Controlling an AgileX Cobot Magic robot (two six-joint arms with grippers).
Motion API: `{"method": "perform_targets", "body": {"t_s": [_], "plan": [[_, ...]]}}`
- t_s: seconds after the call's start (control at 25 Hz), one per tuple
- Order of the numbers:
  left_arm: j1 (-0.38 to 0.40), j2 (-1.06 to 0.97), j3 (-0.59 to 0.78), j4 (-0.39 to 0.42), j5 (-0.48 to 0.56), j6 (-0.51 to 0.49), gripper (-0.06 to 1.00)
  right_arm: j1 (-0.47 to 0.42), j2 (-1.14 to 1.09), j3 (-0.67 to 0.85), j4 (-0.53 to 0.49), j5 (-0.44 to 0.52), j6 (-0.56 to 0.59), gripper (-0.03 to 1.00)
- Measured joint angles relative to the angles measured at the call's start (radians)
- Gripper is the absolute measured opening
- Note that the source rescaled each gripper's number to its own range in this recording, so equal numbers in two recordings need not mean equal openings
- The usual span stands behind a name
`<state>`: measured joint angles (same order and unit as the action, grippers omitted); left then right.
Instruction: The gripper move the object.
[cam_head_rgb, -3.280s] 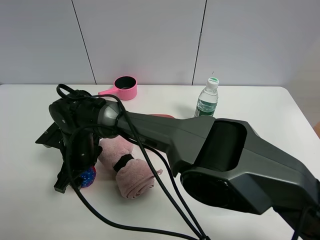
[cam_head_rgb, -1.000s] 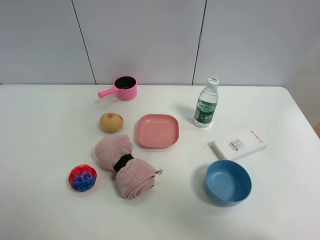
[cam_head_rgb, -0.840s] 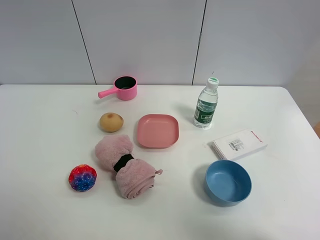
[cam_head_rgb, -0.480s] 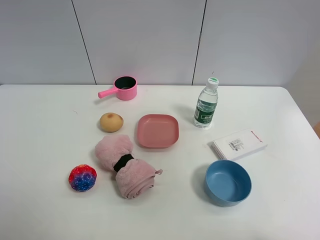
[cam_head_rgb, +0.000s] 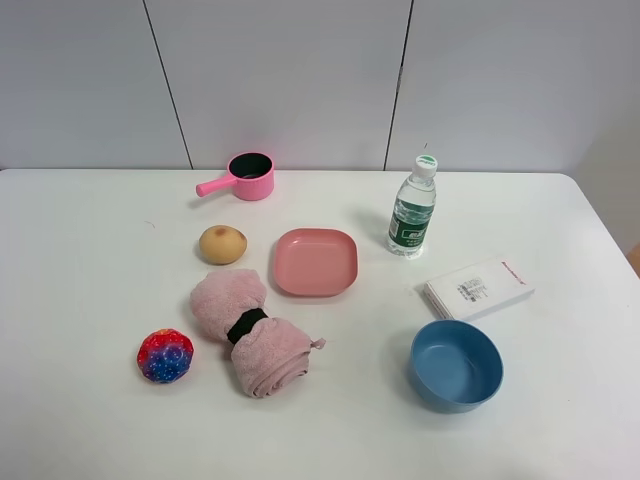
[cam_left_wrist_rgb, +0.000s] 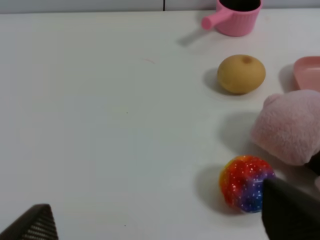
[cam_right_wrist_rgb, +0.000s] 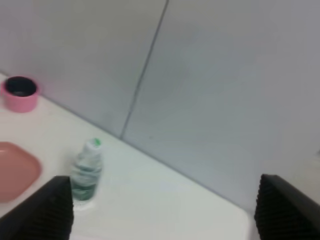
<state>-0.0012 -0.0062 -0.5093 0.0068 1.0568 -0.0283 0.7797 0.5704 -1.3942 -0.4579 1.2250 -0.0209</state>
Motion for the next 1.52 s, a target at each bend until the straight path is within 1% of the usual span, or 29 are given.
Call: {"method": "perform_targets", "body": {"t_s": [0.12,0.2,0.32,0.44,0.56,0.6,0.72,0.96,1.16,1.36,1.52], "plan": [[0.000,0.000,0.000,0.000,0.000,0.000,1.00,-0.010,-0.028,0.030,0.072,-0.003,0.021,0.55],[0.000,0.000,0.000,0.000,0.000,0.000,1.00,-0.062,-0.044,0.063,0.121,-0.003,0.011,0.55],[0.000,0.000,0.000,0.000,0.000,0.000,1.00,-0.201,-0.053,0.127,0.208,-0.002,-0.009,0.55],[0.000,0.000,0.000,0.000,0.000,0.000,1.00,-0.376,-0.056,0.194,0.319,-0.002,-0.012,0.55],[0.000,0.000,0.000,0.000,0.000,0.000,1.00,-0.528,-0.065,0.264,0.423,-0.002,-0.018,0.55],[0.000,0.000,0.000,0.000,0.000,0.000,1.00,-0.573,-0.074,0.287,0.458,-0.002,-0.021,0.55],[0.000,0.000,0.000,0.000,0.000,0.000,1.00,-0.665,-0.128,0.373,0.515,-0.002,-0.056,0.55],[0.000,0.000,0.000,0.000,0.000,0.000,1.00,-0.739,-0.328,0.536,0.529,-0.005,-0.079,0.55],[0.000,0.000,0.000,0.000,0.000,0.000,1.00,-0.822,-0.468,0.653,0.529,-0.048,-0.090,0.55],[0.000,0.000,0.000,0.000,0.000,0.000,1.00,-0.836,-0.542,0.746,0.529,-0.065,-0.103,0.55],[0.000,0.000,0.000,0.000,0.000,0.000,1.00,-0.836,-0.573,0.811,0.529,-0.080,-0.082,0.55]]}}
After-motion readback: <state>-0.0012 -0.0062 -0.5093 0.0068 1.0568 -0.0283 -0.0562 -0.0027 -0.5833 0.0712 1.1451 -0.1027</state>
